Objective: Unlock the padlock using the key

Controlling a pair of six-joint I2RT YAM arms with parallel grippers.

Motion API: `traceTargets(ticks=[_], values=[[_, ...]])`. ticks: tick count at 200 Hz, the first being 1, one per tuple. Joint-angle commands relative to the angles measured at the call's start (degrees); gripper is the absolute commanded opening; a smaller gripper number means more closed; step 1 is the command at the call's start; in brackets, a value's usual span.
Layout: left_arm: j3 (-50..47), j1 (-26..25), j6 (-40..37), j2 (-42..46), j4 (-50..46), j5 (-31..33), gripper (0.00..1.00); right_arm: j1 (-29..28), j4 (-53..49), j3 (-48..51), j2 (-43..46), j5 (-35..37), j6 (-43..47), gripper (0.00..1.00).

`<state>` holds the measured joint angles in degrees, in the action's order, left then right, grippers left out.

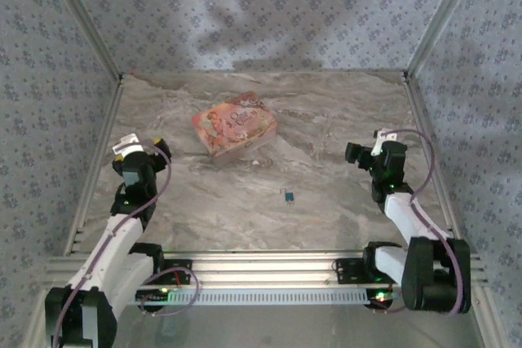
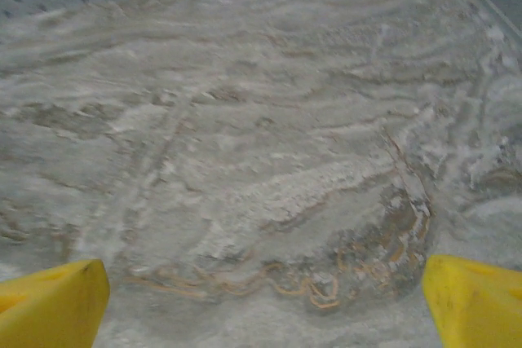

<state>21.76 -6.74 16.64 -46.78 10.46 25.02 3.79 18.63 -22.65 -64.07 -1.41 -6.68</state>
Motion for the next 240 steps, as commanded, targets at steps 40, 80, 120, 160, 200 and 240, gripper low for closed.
traceTargets(ticks=[40, 80, 120, 160, 200, 240], values=[[-1.9, 0.4, -10.8, -11.2, 13.7, -2.8, 0.98, 2.1, 23.5, 2.9, -13.0, -5.3, 5.7, 1.00], [-1.7, 2.1, -13.0, -22.1, 21.6, -8.9, 0.98, 3.0, 31.8, 3.2, -20.7, -7.7, 5.8, 1.00], [-0.9, 3.0, -16.7, -28.5, 27.9, -15.0, 0.98, -0.2, 29.0, 0.6, -23.6, -2.3, 7.7, 1.00], [-1.1, 5.2, -17.7, -37.0, 38.0, -20.4, 0.98, -0.5, 28.0, 0.4, -23.3, -1.7, 7.9, 1.00], [2.2, 8.3, -15.2, -40.9, 35.2, -24.1, 0.98, -0.6, 28.1, 0.4, -23.3, -1.3, 8.1, 1.00], [2.0, 8.8, -15.0, -41.1, 35.9, -24.7, 0.98, -0.9, 28.3, 0.5, -23.3, -0.7, 8.1, 1.00]])
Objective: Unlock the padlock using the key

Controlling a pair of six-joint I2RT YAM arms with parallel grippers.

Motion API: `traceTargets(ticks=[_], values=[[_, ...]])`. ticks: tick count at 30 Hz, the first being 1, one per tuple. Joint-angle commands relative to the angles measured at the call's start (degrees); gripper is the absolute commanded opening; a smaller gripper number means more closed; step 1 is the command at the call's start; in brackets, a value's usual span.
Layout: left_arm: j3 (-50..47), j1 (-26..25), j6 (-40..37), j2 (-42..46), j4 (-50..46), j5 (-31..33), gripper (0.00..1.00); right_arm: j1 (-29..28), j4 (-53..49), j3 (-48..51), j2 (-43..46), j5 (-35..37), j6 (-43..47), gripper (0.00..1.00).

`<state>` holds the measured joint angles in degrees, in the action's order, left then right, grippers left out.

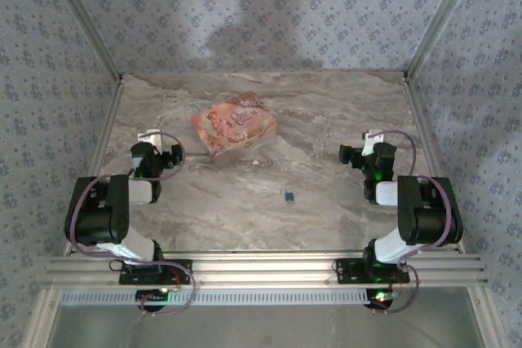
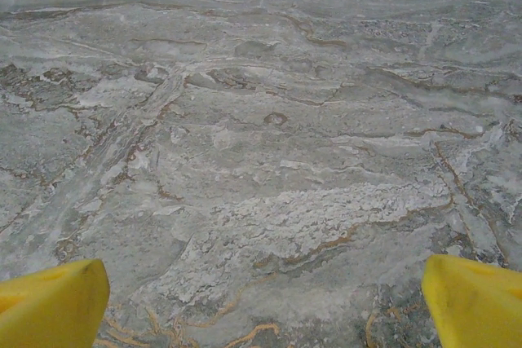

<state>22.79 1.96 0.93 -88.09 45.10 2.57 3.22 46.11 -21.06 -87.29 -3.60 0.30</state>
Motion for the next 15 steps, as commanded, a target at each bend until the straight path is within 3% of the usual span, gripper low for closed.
traceTargets(ticks=[1, 15], values=[[1.0, 0.1, 0.7, 0.2, 1.2, -2.2, 0.98, -0.4, 0.8, -1.1, 0.0, 1.5, 1.2, 1.00], [1.1, -0.2, 0.6, 0.3, 1.0, -1.9, 0.98, -0.6, 0.6, -1.3, -0.1, 1.8, 1.3, 1.00]])
